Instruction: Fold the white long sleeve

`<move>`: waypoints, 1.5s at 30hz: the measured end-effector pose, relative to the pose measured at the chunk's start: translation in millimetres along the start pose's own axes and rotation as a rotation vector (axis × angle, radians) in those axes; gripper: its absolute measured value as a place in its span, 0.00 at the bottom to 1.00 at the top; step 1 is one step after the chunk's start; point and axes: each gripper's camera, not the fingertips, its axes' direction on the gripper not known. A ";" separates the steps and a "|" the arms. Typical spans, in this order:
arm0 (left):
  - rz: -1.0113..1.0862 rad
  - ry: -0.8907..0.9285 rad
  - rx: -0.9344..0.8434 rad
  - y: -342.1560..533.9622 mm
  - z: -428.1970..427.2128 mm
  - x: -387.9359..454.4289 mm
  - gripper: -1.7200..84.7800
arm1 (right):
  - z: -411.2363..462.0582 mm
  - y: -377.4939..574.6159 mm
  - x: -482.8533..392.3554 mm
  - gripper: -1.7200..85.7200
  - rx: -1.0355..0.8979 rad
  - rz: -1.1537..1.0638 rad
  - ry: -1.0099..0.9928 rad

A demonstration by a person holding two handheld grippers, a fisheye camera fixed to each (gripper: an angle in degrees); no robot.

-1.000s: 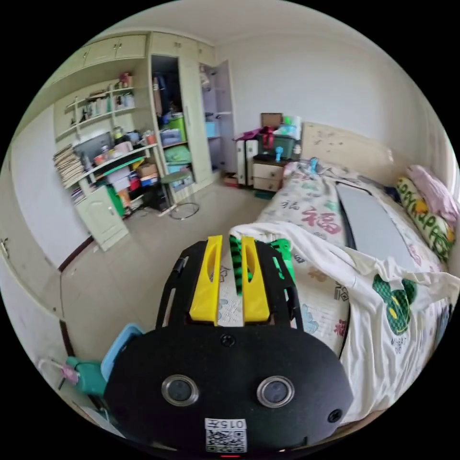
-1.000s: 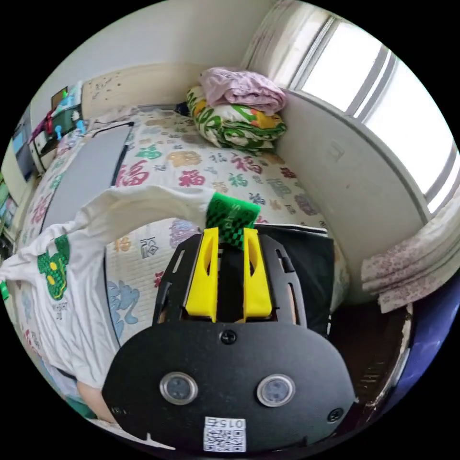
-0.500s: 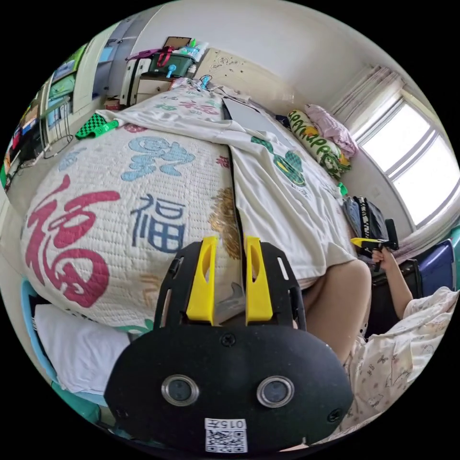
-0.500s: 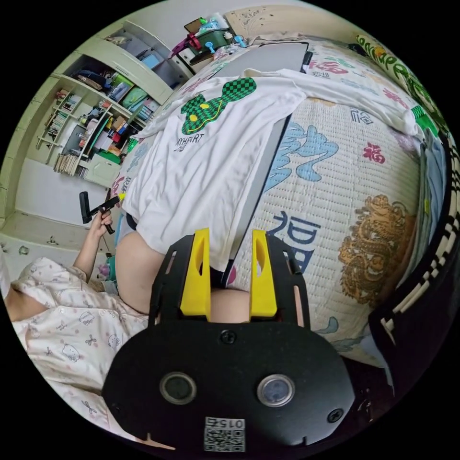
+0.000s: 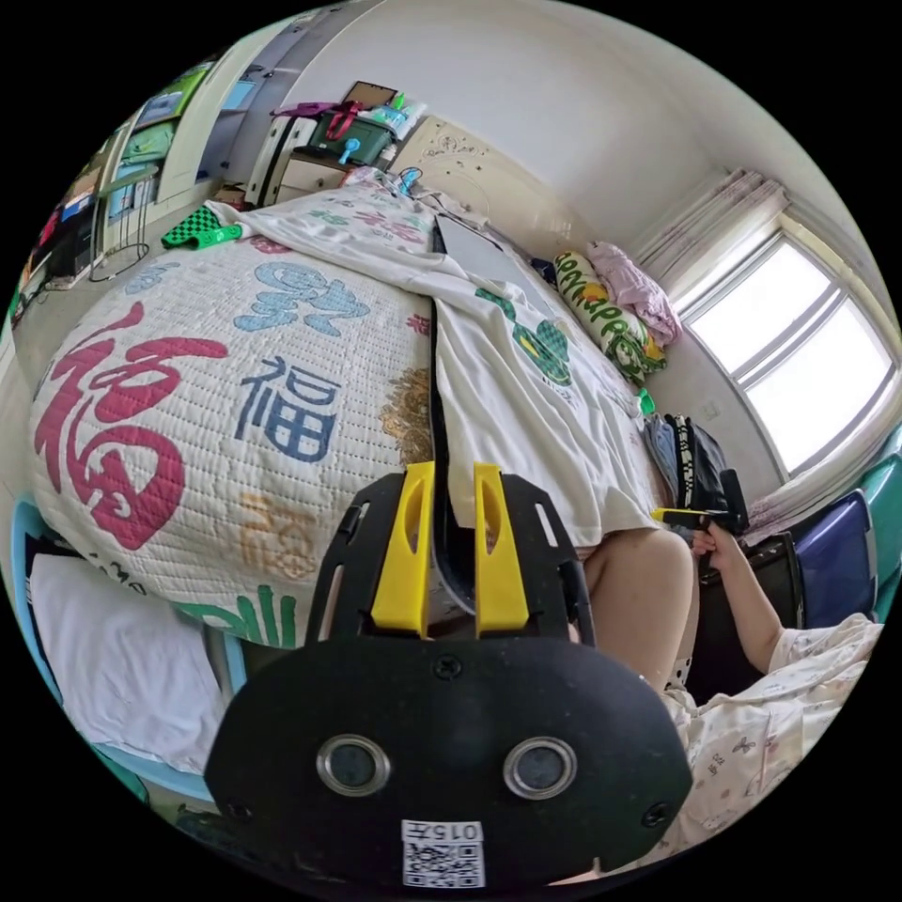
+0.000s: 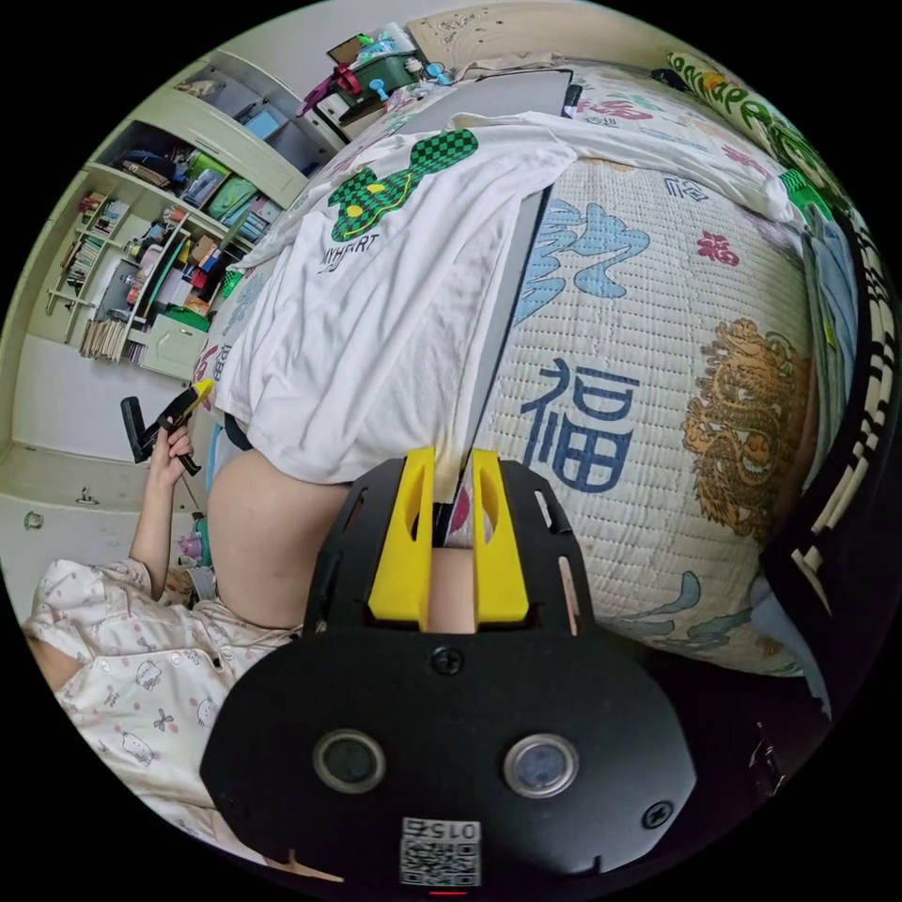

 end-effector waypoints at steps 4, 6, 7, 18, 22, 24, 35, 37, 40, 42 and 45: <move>0.007 -0.025 -0.006 14.0 -28.9 6.1 0.10 | -9.0 18.2 3.8 0.05 0.056 0.006 0.029; -0.003 -0.009 -0.010 17.6 -33.3 10.1 0.10 | -12.7 23.3 5.3 0.04 0.075 0.012 0.050; -0.006 0.003 -0.004 19.7 -35.4 14.2 0.10 | -14.5 26.5 6.9 0.03 0.085 0.021 0.072; 0.174 -0.165 -0.053 45.0 -31.9 82.6 0.04 | -14.3 66.0 47.8 0.02 0.030 0.054 0.246; 0.158 -0.189 -0.027 51.8 -60.6 88.4 0.03 | -20.0 79.0 87.0 0.02 0.027 0.093 0.158; 0.138 -0.196 -0.020 59.3 -75.2 87.1 0.03 | -18.9 80.4 101.8 0.02 0.021 0.099 0.121; 0.127 -0.272 -0.060 115.2 -93.7 114.7 0.03 | 9.4 76.1 128.9 0.02 -0.019 0.026 0.150; 0.138 -0.288 -0.073 128.2 -95.8 120.3 0.03 | 18.1 80.9 138.1 0.02 -0.051 0.018 0.119; 0.158 -0.312 -0.090 142.0 -91.2 128.3 0.03 | 26.4 96.8 152.9 0.03 -0.075 0.010 0.125; 0.168 -0.323 -0.119 153.1 -80.8 135.7 0.04 | 33.9 105.4 163.3 0.03 -0.080 0.020 0.136; 0.160 -0.290 -0.166 156.9 -72.0 140.8 0.06 | 52.5 112.1 175.5 0.05 -0.111 0.000 0.129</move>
